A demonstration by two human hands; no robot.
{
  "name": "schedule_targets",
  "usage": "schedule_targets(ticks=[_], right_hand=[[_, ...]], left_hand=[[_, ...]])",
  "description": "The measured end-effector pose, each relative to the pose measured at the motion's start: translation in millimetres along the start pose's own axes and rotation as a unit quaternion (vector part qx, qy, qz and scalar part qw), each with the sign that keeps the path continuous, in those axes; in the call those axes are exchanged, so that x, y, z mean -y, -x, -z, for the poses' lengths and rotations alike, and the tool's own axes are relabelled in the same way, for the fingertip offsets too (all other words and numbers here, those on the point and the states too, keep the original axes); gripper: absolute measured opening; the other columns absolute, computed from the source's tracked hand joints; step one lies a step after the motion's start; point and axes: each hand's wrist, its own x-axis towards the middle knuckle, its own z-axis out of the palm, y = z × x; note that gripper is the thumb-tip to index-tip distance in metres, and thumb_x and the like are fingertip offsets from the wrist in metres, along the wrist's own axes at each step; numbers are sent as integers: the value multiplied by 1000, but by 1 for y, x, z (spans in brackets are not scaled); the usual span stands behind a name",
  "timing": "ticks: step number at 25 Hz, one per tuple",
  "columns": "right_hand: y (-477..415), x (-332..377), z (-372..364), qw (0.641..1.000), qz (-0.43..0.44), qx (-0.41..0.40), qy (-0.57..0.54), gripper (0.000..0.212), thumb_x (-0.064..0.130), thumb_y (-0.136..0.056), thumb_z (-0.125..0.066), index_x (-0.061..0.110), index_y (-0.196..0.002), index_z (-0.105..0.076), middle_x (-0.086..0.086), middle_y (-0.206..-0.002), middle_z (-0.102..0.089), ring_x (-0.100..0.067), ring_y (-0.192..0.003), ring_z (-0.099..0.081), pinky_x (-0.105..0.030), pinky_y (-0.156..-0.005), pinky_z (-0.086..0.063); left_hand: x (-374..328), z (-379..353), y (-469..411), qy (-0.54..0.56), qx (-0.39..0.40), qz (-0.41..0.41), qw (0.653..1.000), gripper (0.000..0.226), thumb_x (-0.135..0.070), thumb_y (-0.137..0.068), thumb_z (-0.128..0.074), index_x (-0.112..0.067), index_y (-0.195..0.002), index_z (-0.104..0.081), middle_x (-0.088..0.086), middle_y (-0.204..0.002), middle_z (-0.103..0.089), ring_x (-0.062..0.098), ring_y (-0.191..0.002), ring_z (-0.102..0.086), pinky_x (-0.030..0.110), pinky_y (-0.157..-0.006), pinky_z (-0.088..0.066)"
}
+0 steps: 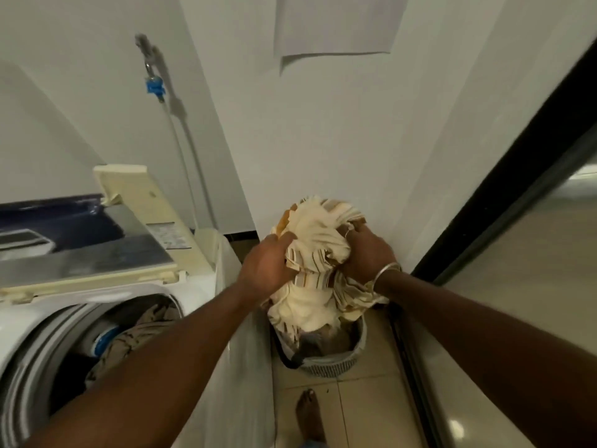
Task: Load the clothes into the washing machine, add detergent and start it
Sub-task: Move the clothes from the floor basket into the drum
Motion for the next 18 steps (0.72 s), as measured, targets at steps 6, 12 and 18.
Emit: schedule_targets(ticks=[6,12,18], right_hand=[[54,52,70,995,37,-92,3,63,50,-74,-64,34,-132,-48,-8,-128,-57,-33,-111,-59,-38,-88,-51],[99,144,136,980,83,-177,30,71,35,-68,-68,30,-135,-48,-11,-132,-53,-37,-105,-61,-42,-83,-53],[123,262,166,959,125,-253,17,66,36,-63,-60,34,-128,-48,-8,-122,-57,-37,-99,-62,-42,-78,-56]], left_hand=[[-41,84,46,-24,-80,-34,996,51,-45,-74,-74,-24,-117,-58,9,-96,-67,29,-88,-64,31,-69,-47],[-56,189,104,-35,-140,-25,989,52,-48,-73,-72,-28,-118,-56,5,-100,-65,25,-91,-64,34,-74,-52],[-27,295,169,-33,-231,-41,971,46,-49,-76,-70,-28,-115,-60,5,-100,-66,23,-90,-63,33,-73,-52]])
